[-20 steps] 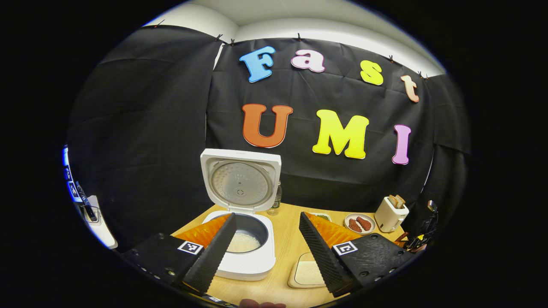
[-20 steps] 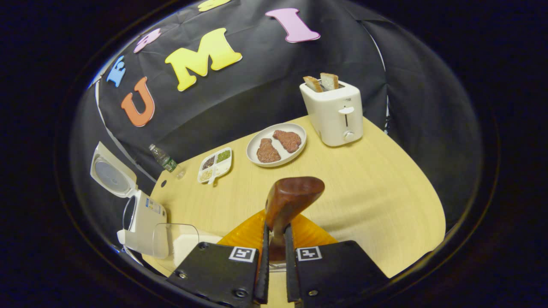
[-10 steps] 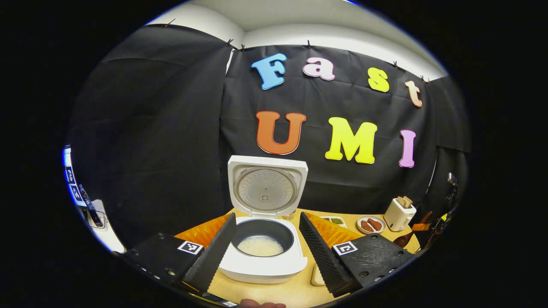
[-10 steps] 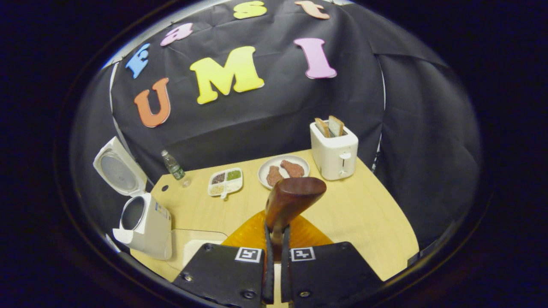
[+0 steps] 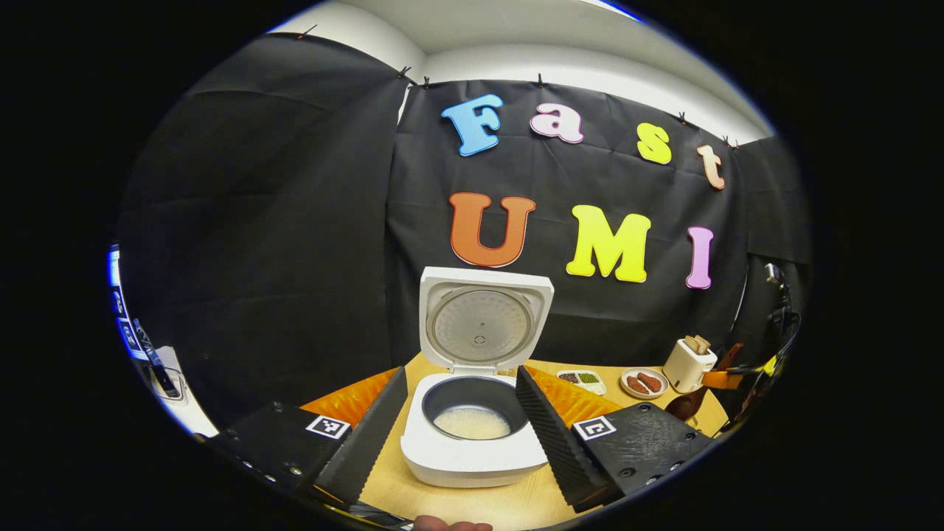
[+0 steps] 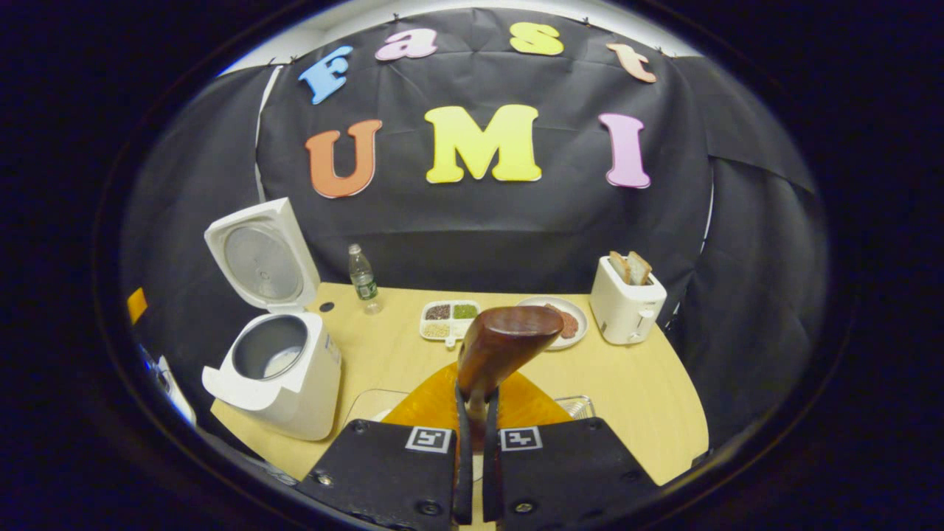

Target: Close the left gripper, press the button to open the rice cooker; take a wooden spoon from the chopstick holder with the right hand, scoop a spoonful of rice and pour it into the rice cooker, then put the wooden spoon back into the chopstick holder.

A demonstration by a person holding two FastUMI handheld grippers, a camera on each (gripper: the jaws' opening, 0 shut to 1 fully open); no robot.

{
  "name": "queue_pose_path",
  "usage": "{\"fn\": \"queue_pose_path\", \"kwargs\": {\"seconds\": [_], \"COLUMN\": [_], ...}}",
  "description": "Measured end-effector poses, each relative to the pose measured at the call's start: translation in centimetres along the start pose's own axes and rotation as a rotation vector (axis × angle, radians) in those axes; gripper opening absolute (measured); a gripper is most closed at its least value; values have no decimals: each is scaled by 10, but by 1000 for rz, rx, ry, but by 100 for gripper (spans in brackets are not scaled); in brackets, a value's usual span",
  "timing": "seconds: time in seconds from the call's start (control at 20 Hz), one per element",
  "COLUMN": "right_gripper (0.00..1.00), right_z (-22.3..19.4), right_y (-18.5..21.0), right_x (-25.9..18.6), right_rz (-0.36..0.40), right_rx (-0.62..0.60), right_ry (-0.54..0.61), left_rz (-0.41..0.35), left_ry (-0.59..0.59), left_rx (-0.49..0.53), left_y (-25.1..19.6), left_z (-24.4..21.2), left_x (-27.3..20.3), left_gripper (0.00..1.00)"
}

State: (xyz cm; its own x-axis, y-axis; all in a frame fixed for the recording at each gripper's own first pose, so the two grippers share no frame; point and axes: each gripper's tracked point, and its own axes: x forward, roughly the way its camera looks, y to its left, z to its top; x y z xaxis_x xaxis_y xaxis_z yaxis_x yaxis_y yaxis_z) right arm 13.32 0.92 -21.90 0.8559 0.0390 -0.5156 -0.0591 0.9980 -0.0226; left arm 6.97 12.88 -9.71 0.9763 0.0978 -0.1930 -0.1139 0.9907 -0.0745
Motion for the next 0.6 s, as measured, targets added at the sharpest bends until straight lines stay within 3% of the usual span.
{"fn": "queue_pose_path", "kwargs": {"seconds": [0.3, 0.5, 0.6], "right_gripper": [11, 11, 11], "right_z": [-76, -98, -109], "right_y": [19, 26, 31], "right_x": [38, 53, 57], "right_rz": [-56, -116, -127], "right_rx": [-132, -297, -318], "right_ry": [105, 92, 106], "left_rz": [38, 50, 53], "left_ry": [17, 41, 50], "left_rx": [-19, -12, -9], "left_y": [36, 49, 52], "left_z": [5, 3, 1], "left_x": [-7, -12, -11], "left_gripper": [94, 94, 94]}}
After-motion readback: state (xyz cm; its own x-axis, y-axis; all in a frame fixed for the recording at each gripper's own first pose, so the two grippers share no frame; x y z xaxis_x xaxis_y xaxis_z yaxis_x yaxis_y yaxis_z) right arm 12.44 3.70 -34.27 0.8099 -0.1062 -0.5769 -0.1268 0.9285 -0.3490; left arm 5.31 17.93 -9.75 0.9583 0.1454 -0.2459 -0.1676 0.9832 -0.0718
